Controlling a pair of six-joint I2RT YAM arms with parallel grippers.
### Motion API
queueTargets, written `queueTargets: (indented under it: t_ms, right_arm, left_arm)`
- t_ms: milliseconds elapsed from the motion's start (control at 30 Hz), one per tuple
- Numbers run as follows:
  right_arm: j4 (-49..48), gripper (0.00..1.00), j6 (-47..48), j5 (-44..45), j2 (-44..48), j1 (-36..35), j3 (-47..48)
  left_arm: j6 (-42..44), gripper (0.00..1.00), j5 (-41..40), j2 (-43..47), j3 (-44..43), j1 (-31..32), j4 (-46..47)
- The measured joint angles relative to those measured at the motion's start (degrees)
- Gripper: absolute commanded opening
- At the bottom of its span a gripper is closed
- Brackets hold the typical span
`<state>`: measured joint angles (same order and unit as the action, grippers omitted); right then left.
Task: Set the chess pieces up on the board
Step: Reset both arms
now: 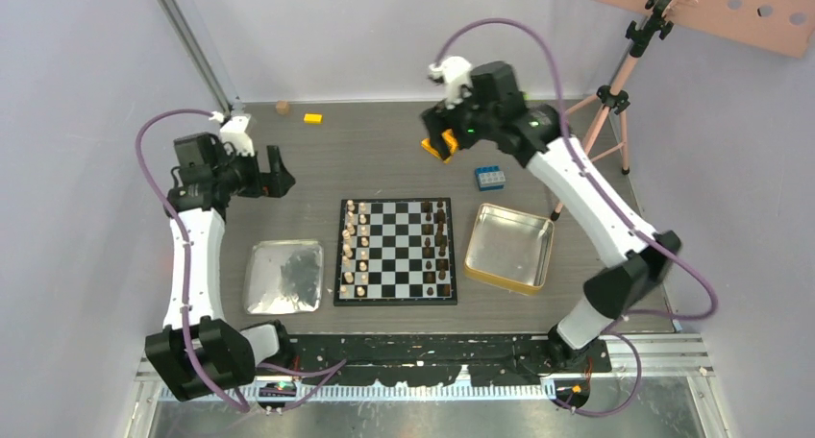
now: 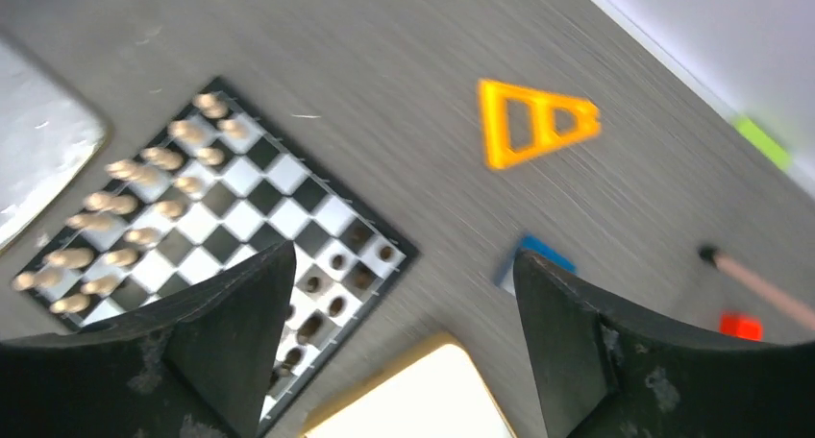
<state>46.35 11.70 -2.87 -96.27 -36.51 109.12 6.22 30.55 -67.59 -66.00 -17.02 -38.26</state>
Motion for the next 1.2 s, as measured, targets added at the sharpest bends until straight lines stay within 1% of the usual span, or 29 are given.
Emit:
queueTargets:
  t_ms: [33,100,267,367,533,600,700,833,1200]
  right_arm:
    - [-2.0,0.96,-1.2,-0.1,2.8,2.9,-3.8]
    - [-5.7,0.97,-3.5,0.1,7.8,8.0,-11.0]
    - [-15.1,1.0,-9.3,2.1,20.6,19.9,-29.6]
    - [-19.2,1.0,-11.0,5.6,26.8,23.5,-37.9]
    - [-27.0,1.0,-13.8,9.9,34.9,25.6,-50.8]
    - [-27.9,1.0,-14.8,10.9,37.2,27.0,-54.8]
    - [-28.3,1.0,-15.4,12.2,38.2,28.9,-55.9]
    - [-30.3,1.0,-15.4,12.4,39.4,29.8,-55.9]
    - [-32.2,1.0,-15.6,10.1,39.6,31.1,-56.6]
  left_arm:
    - [-0.7,1.0,-0.6,0.7,0.5,1.9,1.7]
    - [-2.0,1.0,-0.9,1.2,1.1,4.5,4.4]
    - [-5.9,1.0,-1.2,1.0,1.2,5.5,10.2]
    - [-6.3,1.0,-1.3,0.9,1.2,5.8,11.8]
    - [-6.3,1.0,-1.1,0.9,1.5,6.1,13.4]
    - [-6.3,1.0,-1.0,1.1,2.6,6.1,15.0]
    - [-5.9,1.0,-1.0,2.1,6.3,6.1,17.0]
    - [-4.4,1.0,-1.5,3.3,9.2,6.1,17.5]
    - [-4.1,1.0,-1.5,4.1,9.3,6.2,18.9]
